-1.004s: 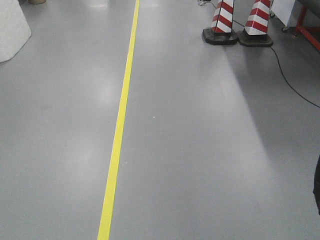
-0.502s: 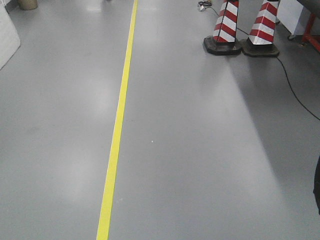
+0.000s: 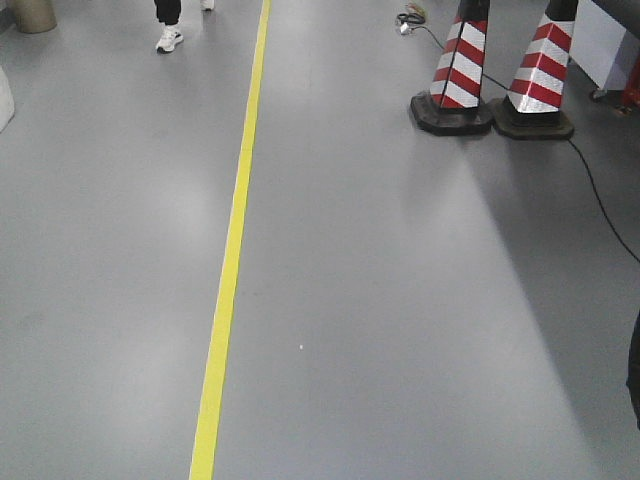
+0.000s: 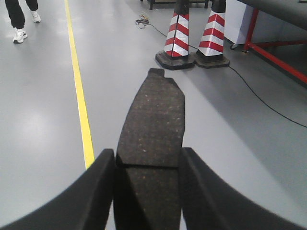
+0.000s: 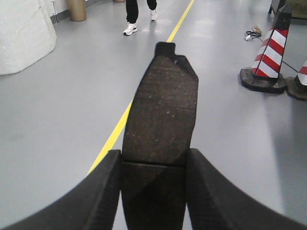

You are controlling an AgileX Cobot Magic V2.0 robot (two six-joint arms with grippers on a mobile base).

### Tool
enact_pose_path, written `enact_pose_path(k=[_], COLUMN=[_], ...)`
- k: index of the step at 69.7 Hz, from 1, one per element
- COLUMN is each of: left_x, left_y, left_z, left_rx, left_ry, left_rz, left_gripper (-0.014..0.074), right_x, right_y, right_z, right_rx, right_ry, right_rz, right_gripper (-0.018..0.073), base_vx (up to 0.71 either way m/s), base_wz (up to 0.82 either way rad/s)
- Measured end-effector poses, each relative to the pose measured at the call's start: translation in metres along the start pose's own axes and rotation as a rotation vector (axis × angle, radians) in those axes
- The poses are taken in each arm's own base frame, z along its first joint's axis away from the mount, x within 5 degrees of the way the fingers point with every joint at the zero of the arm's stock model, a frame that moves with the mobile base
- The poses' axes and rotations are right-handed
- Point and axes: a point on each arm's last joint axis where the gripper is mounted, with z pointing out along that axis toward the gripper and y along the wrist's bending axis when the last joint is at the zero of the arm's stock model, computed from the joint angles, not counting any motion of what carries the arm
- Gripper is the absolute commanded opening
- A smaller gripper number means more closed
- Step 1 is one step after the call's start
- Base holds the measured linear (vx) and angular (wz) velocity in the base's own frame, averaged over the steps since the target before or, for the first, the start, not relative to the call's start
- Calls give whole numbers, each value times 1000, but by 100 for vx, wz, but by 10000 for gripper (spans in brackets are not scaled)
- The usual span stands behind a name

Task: Move and align brake pads A on conveyor
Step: 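Drive along the yellow floor line past the striped cones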

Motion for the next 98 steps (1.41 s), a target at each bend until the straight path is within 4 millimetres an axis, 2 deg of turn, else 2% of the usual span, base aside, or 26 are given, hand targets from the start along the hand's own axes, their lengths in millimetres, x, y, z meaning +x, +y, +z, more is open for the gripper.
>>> enact_pose_path(k=[98], left_x=[0], left_y=[0], left_z=[0], left_rx=[0], left_ry=[-1], left_rz=[1], left_gripper=[104], right_x=[0], right_y=[0], right_z=[0], right_rx=[0], right_ry=[0], right_rz=[0], right_gripper=[111], base_vx=[53], base_wz=[1])
